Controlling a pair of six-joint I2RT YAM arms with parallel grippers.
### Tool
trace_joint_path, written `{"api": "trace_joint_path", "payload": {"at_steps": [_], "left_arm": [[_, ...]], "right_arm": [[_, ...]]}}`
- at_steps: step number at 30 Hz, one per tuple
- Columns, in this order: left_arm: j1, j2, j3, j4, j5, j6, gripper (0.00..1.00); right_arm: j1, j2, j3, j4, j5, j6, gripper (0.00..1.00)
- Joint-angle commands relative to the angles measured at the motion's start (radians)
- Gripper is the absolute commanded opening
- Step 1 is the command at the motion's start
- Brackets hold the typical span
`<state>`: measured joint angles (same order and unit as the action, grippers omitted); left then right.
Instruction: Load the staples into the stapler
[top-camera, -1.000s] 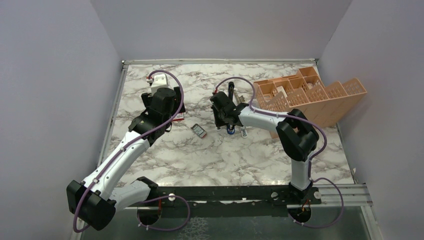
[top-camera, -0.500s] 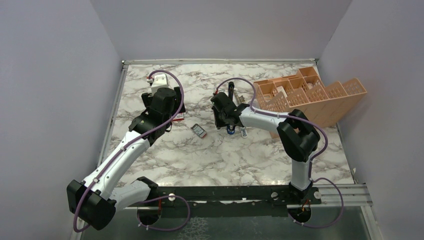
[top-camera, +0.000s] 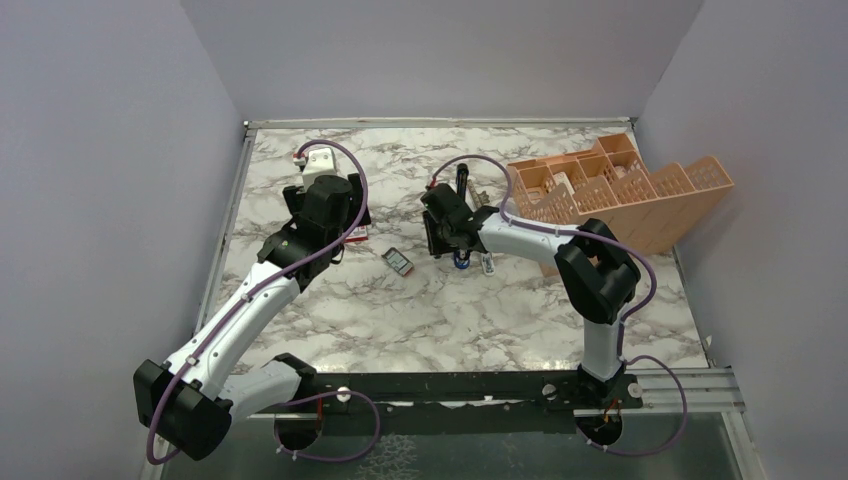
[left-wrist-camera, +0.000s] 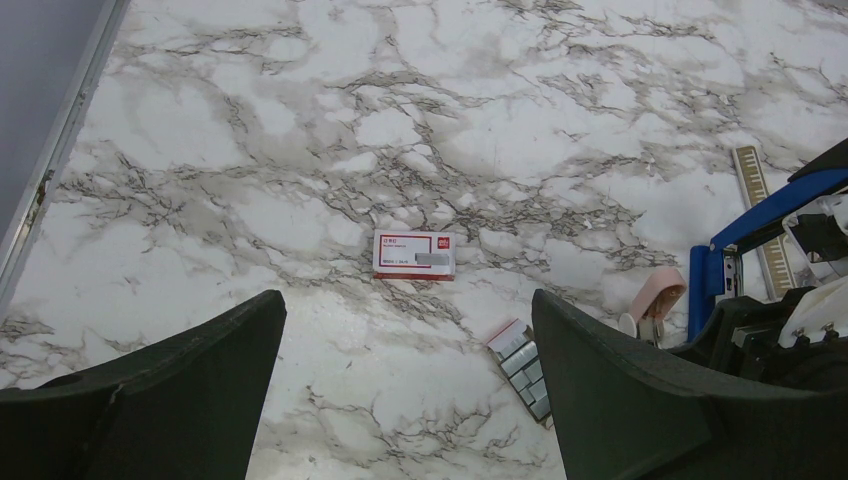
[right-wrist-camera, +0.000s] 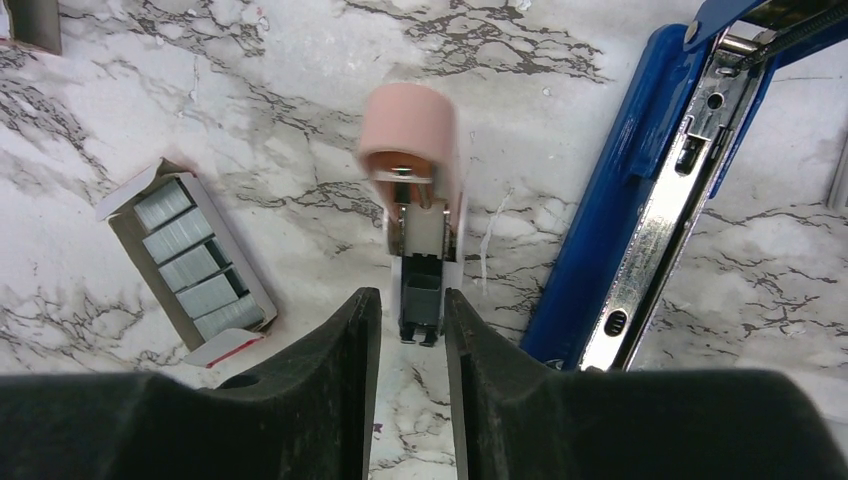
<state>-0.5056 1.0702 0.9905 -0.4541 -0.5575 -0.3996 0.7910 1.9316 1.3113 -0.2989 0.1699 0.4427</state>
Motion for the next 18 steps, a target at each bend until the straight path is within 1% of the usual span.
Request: {"api": "trace_joint_path", "payload": {"at_steps": [1, 7, 11, 18], "left_arm": [[0.004, 0.004, -0.001, 0.012, 0.009, 0.005, 0.93], [0.004, 0.003, -0.001, 0.011, 0.008, 0.005, 0.93], [0.004, 0.003, -0.001, 0.012, 0.01, 0.005, 0.93], [0.004, -0.001, -0.002, 0.011, 0.01, 0.004, 0.93]], "right_arm": [[0.004, -0.026, 0.052, -0.036, 0.022, -0.018, 0.35], [0.005, -0.032, 0.064, -0.039, 0.027, -0.022, 0.35], [0.005, -0.031, 0.065, -0.035, 0.017, -0.028, 0.32], [0.004, -0.01, 0.072, -0.028, -0.022, -0.041, 0.33]]}}
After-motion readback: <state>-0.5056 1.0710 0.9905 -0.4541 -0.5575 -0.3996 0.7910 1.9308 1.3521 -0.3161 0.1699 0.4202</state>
